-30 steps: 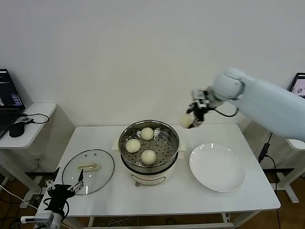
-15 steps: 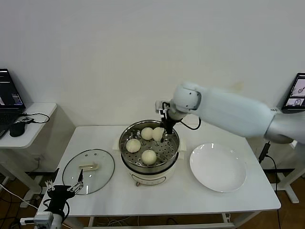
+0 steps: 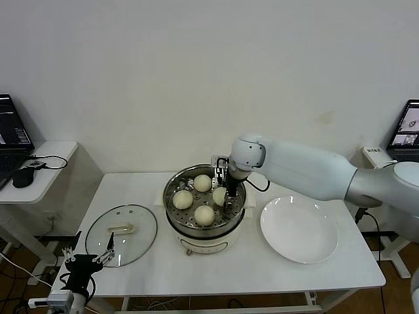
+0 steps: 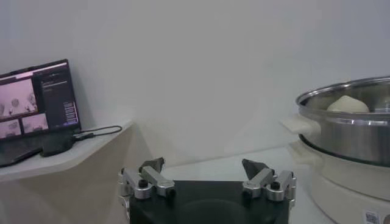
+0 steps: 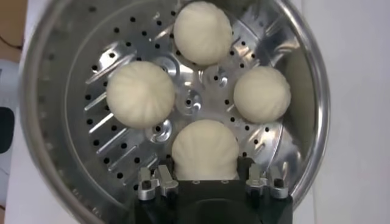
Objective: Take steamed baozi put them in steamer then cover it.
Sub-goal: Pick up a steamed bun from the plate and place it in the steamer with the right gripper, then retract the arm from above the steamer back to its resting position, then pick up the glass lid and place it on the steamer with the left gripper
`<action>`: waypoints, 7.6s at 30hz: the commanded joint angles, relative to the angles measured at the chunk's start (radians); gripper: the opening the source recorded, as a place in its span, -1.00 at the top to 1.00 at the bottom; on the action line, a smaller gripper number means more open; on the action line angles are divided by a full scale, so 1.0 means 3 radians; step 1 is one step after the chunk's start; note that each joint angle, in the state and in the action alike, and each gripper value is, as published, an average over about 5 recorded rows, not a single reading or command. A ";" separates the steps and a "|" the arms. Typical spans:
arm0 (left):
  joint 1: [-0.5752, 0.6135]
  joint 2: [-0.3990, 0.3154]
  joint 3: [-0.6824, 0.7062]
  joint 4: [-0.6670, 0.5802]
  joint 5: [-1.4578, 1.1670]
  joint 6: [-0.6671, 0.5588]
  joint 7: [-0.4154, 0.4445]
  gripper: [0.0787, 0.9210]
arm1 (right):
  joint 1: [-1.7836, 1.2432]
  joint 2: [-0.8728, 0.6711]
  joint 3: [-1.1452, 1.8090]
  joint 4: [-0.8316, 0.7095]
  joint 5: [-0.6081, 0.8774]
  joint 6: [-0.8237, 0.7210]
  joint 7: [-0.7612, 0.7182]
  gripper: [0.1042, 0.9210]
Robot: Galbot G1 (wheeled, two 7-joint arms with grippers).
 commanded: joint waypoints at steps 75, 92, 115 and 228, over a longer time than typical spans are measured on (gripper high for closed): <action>-0.0905 0.0339 0.0262 0.1765 0.4736 -0.0959 -0.0521 -0.77 | -0.6770 0.0924 0.6960 0.2057 -0.0766 0.2888 0.2667 -0.76; -0.1626 0.0371 0.0433 0.2390 0.4645 -0.0924 -0.0473 -0.77 | -0.6901 0.0948 0.6958 0.2011 -0.0820 0.2875 0.2653 -0.76; -0.1971 0.0347 0.0609 0.2749 0.4603 -0.0860 -0.0421 -0.77 | -0.6908 0.0987 0.6910 0.1901 -0.0954 0.2880 0.2641 -0.76; -0.2819 -0.0546 0.2486 0.1137 0.5150 0.1287 0.1254 0.85 | -0.6855 0.1336 0.6273 0.1683 -0.2102 0.3246 0.2822 -0.76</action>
